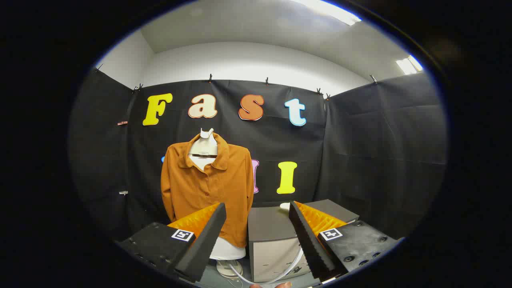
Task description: Iron the clothes twice with a garment steamer, once on the left side and once on the right side.
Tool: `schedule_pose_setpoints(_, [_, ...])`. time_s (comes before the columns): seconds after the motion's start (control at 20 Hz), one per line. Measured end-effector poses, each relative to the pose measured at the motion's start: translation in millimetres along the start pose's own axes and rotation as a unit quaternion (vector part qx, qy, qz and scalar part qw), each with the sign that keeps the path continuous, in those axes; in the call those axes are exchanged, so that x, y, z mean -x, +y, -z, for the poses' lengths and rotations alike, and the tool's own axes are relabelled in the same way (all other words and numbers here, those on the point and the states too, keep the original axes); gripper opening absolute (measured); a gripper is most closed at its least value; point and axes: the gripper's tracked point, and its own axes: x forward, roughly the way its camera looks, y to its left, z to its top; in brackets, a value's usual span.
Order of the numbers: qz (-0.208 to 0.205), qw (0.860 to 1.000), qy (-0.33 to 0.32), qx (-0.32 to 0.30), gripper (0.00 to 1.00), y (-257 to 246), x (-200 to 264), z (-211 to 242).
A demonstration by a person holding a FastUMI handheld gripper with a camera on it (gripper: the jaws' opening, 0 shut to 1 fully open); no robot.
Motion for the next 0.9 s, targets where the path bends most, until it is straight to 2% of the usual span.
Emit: schedule_pose_setpoints(0.9, [0.004,1.0,0.001,-0.003,0.98,-7.8,1.7,-0.3])
